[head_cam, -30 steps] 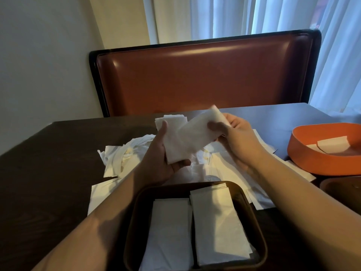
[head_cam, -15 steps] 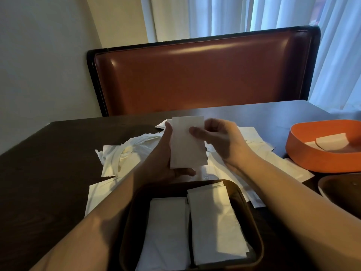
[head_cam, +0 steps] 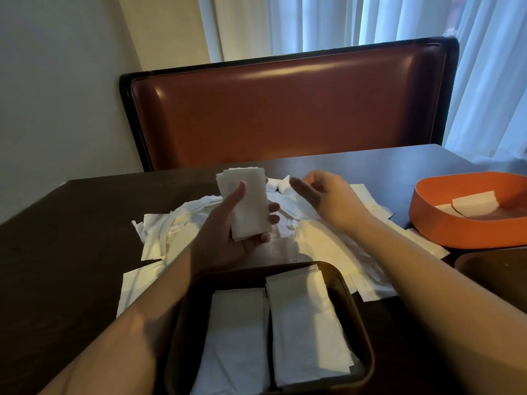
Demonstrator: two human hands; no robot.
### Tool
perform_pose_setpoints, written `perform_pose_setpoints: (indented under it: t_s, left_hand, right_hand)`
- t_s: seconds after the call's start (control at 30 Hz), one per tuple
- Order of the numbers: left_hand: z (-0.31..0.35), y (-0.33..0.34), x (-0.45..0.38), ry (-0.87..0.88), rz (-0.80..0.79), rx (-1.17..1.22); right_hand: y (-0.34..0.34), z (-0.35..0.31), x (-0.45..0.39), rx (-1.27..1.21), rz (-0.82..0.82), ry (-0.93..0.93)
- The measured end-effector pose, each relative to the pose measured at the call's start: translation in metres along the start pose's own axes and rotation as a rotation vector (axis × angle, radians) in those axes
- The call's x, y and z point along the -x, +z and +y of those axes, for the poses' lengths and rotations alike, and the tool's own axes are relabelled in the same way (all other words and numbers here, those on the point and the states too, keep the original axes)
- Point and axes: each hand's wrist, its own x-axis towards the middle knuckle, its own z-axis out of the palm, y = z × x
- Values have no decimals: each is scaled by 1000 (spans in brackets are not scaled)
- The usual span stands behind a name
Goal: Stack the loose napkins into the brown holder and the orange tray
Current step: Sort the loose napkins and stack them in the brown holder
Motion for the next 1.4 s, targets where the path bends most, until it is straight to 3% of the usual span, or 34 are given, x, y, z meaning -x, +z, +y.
perform_pose_setpoints:
  t_s: [0.13, 0.43, 0.67, 0.87, 0.97, 1.03, 1.1, 1.23, 1.4]
  left_hand:
    - [1, 1, 1, 42, 52, 9]
    - [3, 0, 3, 58, 43, 1]
    - [1, -1, 1, 50, 59, 5]
    - [2, -1, 0, 79, 172, -12]
    - [3, 2, -1, 72, 249, -14]
    - [2, 3, -2, 69, 297, -31]
    - [1, 1, -4, 59, 324, -62]
    - [-1, -6, -6, -6, 169, -90]
    - [1, 3, 1, -143, -28, -187]
  right_hand:
    - [-21, 20, -3, 391, -230, 69]
    - [-35, 16, 3, 387, -469, 57]
    - [-33, 13, 2, 313, -345, -77]
    - [-33, 6, 0, 75, 21, -252]
    - [-30, -1, 3, -187, 147, -245]
    - [-30, -5, 5, -411, 98, -176]
    - [-30, -7, 7, -619, -72, -152]
    - [-27, -14, 14, -765, -340, -120]
    - [-2, -22, 17, -473, -86, -194]
